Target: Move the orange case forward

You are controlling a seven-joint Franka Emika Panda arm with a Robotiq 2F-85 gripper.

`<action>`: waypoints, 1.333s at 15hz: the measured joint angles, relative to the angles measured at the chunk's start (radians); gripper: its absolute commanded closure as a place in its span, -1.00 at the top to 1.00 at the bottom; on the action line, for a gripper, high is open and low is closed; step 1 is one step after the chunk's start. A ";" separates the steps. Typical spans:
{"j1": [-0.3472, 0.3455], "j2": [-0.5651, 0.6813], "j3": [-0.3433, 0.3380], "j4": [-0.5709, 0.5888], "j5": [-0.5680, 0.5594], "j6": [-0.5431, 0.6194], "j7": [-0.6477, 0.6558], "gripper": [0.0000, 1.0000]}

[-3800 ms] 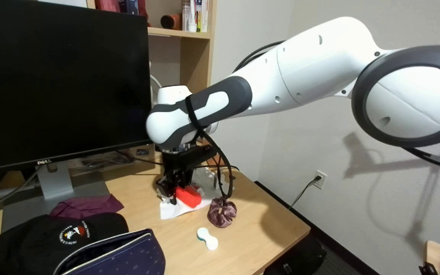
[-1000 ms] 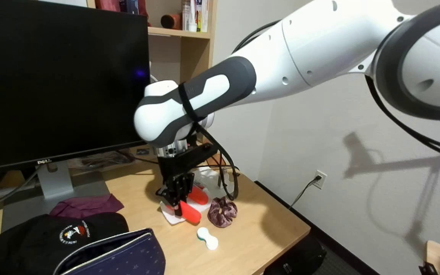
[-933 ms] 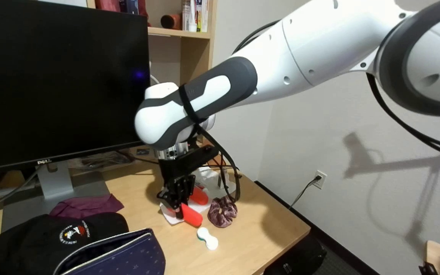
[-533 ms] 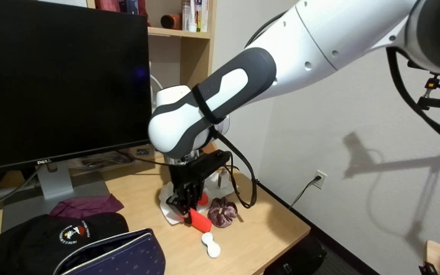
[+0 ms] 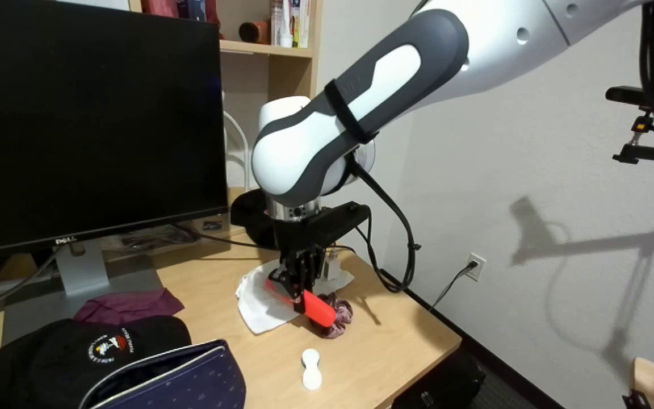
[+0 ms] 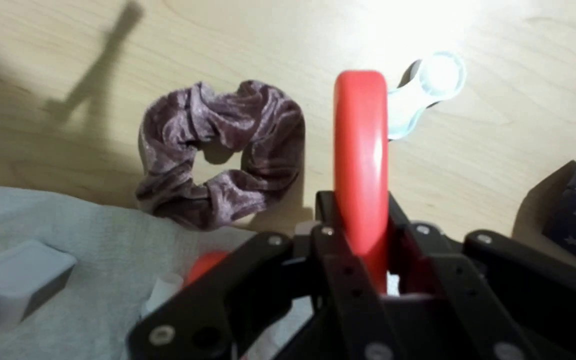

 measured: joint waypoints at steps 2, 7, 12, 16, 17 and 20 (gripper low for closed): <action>-0.019 -0.032 0.000 -0.056 0.011 0.022 0.004 -0.76; -0.110 -0.062 0.001 -0.161 0.082 0.091 -0.002 -0.76; -0.192 -0.064 0.002 -0.216 0.162 0.133 -0.019 -0.76; -0.219 -0.065 0.002 -0.249 0.188 0.133 -0.019 -0.76; -0.223 -0.066 0.002 -0.259 0.193 0.133 -0.021 -0.76; -0.234 -0.066 0.002 -0.282 0.195 0.130 -0.051 -0.76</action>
